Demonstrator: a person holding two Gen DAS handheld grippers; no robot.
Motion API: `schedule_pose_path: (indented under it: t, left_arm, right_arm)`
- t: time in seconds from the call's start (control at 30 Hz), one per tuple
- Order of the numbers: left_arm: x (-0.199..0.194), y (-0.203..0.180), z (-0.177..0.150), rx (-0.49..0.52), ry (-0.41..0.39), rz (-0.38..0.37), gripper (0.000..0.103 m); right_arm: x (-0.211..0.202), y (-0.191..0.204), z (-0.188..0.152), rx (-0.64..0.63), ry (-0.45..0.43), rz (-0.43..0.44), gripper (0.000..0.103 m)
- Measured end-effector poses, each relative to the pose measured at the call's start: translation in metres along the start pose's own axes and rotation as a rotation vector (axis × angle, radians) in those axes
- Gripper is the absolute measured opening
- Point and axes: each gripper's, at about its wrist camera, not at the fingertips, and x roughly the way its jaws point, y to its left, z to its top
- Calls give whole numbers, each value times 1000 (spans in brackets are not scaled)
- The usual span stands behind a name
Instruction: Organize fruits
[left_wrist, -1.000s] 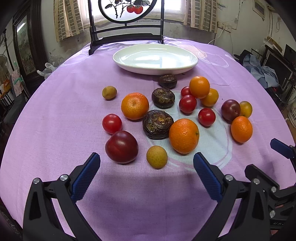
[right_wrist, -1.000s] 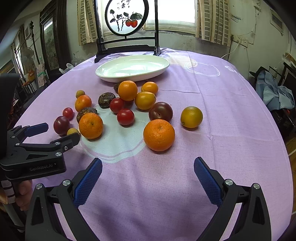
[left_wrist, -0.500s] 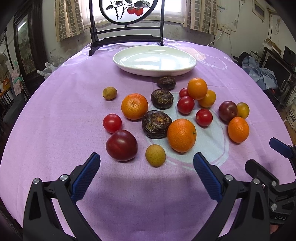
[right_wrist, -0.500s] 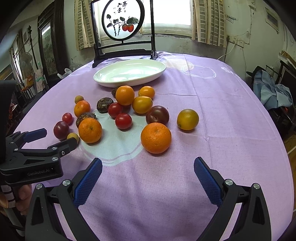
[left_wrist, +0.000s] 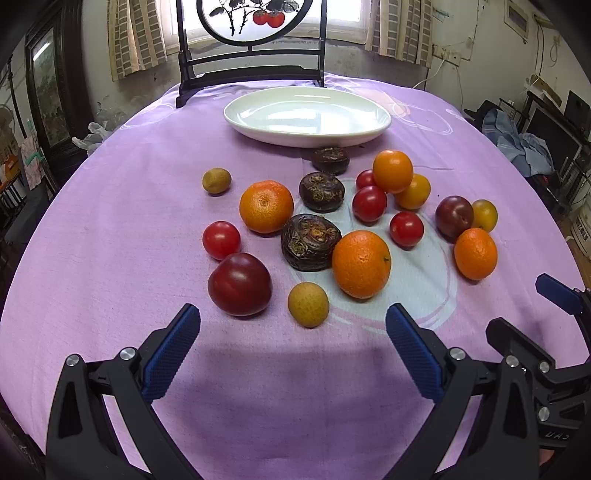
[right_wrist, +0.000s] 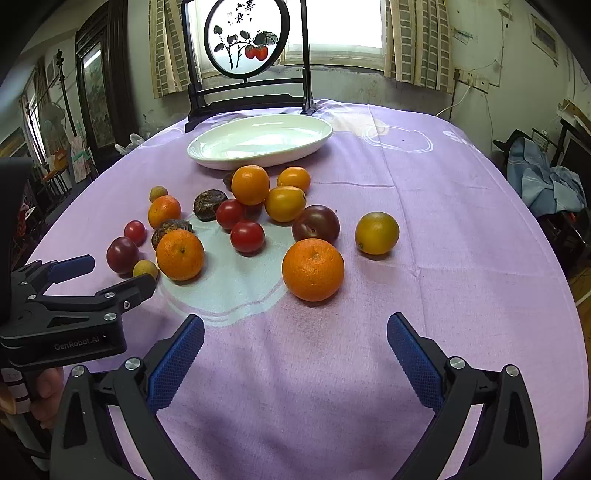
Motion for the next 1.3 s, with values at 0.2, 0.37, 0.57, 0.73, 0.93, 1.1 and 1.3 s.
schedule_pose_path:
  t: [0.2,0.37,0.57,0.73,0.93,1.1,1.3]
  left_arm:
    - [0,0,-1,-2,4,-2,99]
    - [2,1,-2,-4,12,-3,99]
    - [7,3,-5,-3,32,-17,99]
    - [13,2,-8,4,47,-35,99]
    - [16,1,-5,-4,50,-39,76]
    - [21,1,-1,29,44,-30,44]
    - [21,4,3,46,35,-54,25]
  right_arm:
    - [1,1,-1,-11,8,-7,100]
    - [2,2,-2,-10,12,-4,100]
    - [2,1,-3,-10,17,-8,100]
    - [3,0,-6,-10,12,2,100]
    - [3,-7,-10,1,19,3,100]
    - [3,-11,-12,9,15,-4,100]
    - [3,-16,-10,11,12,-13,100]
